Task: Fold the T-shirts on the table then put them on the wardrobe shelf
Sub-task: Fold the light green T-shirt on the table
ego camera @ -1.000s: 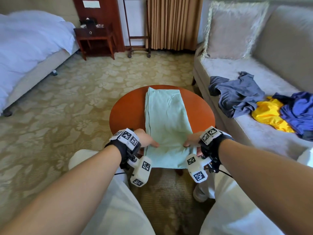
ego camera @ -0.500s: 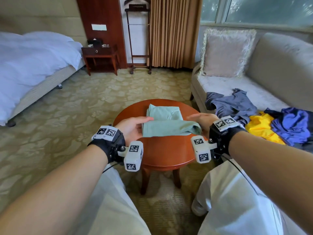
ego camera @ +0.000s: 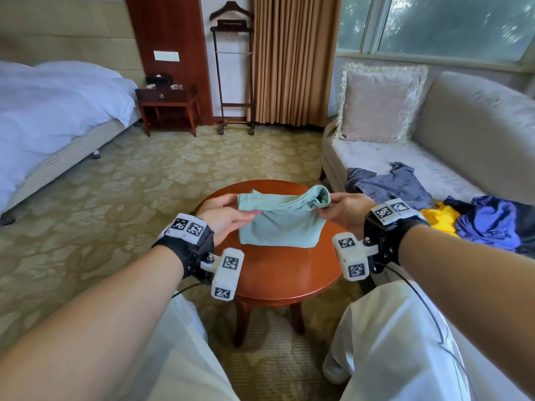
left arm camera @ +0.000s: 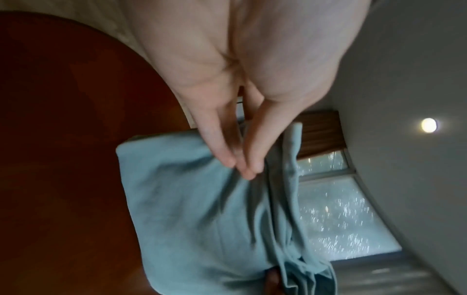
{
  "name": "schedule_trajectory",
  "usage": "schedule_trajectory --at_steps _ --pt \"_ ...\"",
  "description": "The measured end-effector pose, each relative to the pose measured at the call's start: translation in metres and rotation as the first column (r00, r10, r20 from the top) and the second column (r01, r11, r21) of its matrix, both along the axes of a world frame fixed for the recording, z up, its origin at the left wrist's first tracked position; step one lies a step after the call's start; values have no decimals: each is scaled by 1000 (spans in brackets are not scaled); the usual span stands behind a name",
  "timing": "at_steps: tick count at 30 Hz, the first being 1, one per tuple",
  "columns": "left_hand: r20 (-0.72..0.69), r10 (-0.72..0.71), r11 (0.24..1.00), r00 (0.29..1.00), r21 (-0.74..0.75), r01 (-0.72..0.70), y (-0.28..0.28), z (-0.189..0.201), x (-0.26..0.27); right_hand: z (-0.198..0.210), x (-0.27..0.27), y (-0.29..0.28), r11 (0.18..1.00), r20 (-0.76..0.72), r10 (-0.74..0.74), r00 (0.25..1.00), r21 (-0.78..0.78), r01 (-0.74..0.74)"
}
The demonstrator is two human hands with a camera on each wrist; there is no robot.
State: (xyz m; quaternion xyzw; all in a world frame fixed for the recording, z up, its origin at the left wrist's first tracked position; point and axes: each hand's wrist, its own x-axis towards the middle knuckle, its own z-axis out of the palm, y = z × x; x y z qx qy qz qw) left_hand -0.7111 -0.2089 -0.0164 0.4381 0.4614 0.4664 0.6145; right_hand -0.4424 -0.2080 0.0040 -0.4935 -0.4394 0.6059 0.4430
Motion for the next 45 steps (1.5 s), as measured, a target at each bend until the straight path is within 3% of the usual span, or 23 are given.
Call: schedule_trajectory --at_steps 3,6,9,12,15,21,24,28,33,38,43,45 --pt "-221 45 999 974 20 -41 12 -8 4 -6 0 8 982 97 -176 980 -58 182" --pt "-449 104 991 888 117 -57 31 -23 5 -17 -1 19 976 216 -130 968 -143 163" --pt "-542 117 985 832 173 -26 54 -34 0 -28 2 39 974 419 -108 902 -138 181" --pt "-608 132 981 783 192 -16 83 -41 -5 -32 2 64 971 517 -182 836 -37 234" --pt "-627 157 979 763 199 -39 118 -44 -1 -33 1 97 967 559 -220 800 17 254" --pt "-677 87 994 731 106 -19 183 -57 9 -51 0 166 953 603 -190 775 -77 293" --pt "-746 48 998 664 56 -9 209 -69 10 -68 0 195 942 618 -180 765 -115 315" --pt "-780 15 1000 626 3 -20 240 -91 14 -97 2 228 935 687 -118 717 -165 313" --pt "-819 -36 995 573 -84 -56 260 -109 16 -124 -5 251 931 774 -33 632 -206 302" --pt "-814 -99 972 573 -203 -120 265 -120 13 -125 -11 254 917 832 15 555 -233 324" --pt "-733 -115 944 670 -291 -156 241 -108 13 -110 -11 230 860 764 55 643 -363 358" --pt "-732 -185 929 656 -349 -127 222 -102 14 -105 -13 211 845 746 56 663 -389 366"
